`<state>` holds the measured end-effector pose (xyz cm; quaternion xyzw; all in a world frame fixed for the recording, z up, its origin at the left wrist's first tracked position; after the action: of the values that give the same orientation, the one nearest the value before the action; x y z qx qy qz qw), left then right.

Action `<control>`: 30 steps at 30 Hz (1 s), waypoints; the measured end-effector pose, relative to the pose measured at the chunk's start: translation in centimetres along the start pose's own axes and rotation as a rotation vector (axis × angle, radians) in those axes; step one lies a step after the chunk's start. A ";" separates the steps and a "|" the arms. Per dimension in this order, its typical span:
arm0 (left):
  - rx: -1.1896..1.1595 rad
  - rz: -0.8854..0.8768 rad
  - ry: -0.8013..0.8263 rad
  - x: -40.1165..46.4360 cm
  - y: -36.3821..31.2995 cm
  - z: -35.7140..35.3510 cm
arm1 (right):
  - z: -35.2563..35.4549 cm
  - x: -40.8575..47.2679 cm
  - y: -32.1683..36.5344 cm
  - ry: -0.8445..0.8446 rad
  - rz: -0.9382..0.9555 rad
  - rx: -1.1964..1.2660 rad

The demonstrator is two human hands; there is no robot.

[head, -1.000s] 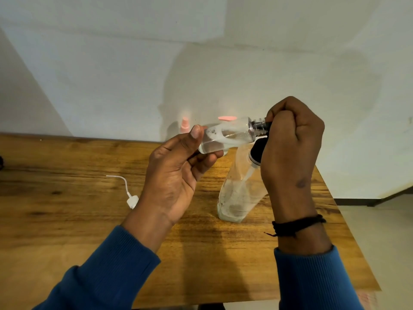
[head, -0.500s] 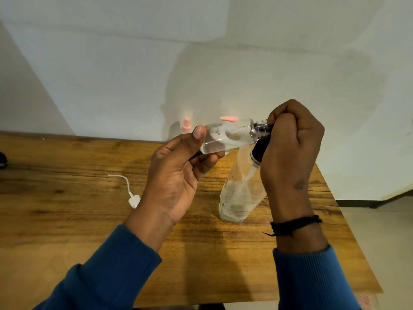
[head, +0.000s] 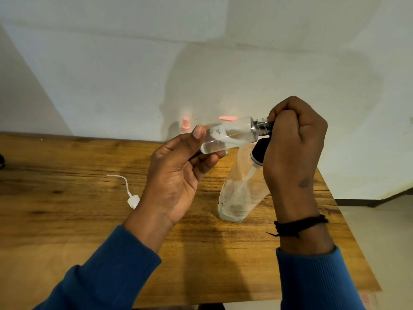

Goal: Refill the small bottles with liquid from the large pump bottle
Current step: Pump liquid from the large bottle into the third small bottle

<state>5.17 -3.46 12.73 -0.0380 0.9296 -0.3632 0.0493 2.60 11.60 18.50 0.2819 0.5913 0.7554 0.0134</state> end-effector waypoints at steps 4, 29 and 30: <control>0.013 -0.010 -0.004 0.1 0.0 0.1 | -0.2 -0.2 -0.2 -0.003 -0.001 0.034; 0.004 -0.007 -0.004 -0.1 -0.2 -0.2 | 0.0 -0.1 0.1 -0.015 0.004 0.009; 0.002 -0.007 -0.003 0.0 -0.3 -0.2 | 0.1 -0.1 0.1 -0.013 0.004 0.006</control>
<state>5.20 -3.50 13.06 -0.0418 0.9291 -0.3641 0.0494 2.71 11.59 18.60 0.2879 0.5929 0.7519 0.0149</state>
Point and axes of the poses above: each hand's wrist, its own x-axis towards the middle knuckle, its own z-axis out of the back of the hand, y = z × x, the point moved 4 cm from there along x, towards the middle knuckle, and after that the axes turned 7 degrees about -z, right-handed, at the moved point
